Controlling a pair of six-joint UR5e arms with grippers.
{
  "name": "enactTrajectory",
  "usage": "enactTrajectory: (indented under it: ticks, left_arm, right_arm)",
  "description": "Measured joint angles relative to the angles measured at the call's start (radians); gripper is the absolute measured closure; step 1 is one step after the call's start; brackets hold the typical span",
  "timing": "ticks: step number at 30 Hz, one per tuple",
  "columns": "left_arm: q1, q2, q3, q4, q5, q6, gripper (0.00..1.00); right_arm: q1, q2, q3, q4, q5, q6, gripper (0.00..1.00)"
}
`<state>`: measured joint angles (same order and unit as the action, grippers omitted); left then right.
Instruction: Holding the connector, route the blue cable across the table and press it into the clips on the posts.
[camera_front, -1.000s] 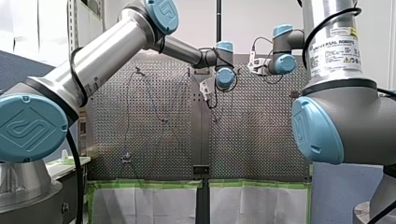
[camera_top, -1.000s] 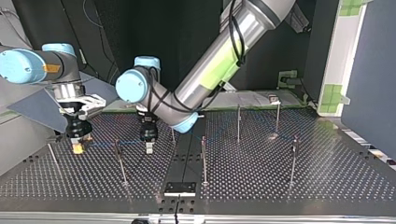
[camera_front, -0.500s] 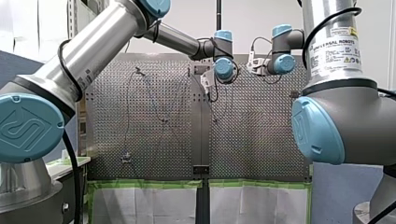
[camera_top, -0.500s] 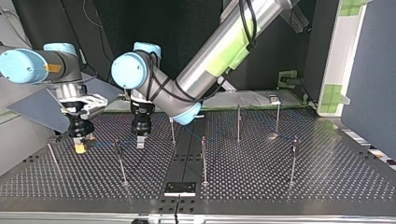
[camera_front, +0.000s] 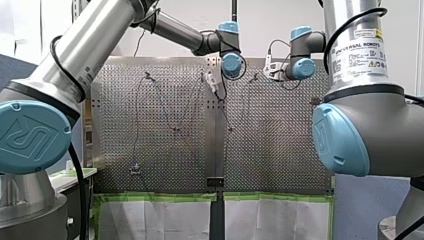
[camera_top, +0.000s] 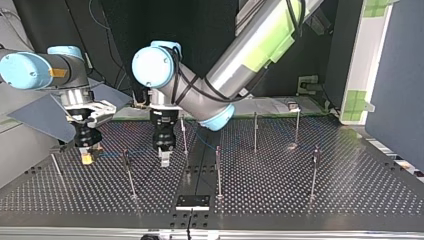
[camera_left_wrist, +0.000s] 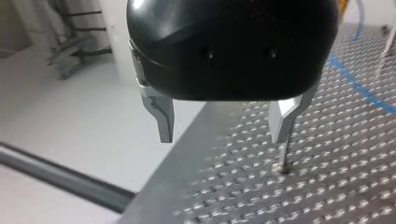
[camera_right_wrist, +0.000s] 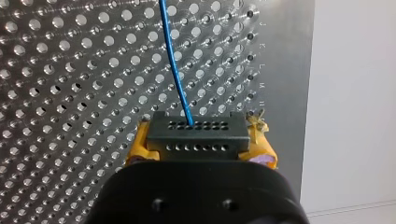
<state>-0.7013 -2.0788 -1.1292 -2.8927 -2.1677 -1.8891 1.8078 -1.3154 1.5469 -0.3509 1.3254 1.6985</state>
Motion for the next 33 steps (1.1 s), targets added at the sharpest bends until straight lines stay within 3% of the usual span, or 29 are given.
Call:
enactTrajectory:
  ticks: [9, 18, 33]
  left_arm:
    - [0.001, 0.075, -0.075, 0.075, -0.012, 0.013, 0.0]
    - [-0.044, 0.154, -0.156, 0.155, -0.01, -0.005, 0.0]
    - [-0.089, 0.158, -0.283, 0.282, -0.056, -0.061, 0.0]
  right_arm:
    - [0.0, 0.001, 0.0, 0.0, 0.0, -0.001, 1.0]
    - [0.003, 0.001, 0.0, 0.0, 0.003, -0.005, 1.0]
    - [0.01, 0.002, 0.0, 0.0, 0.005, -0.012, 1.0]
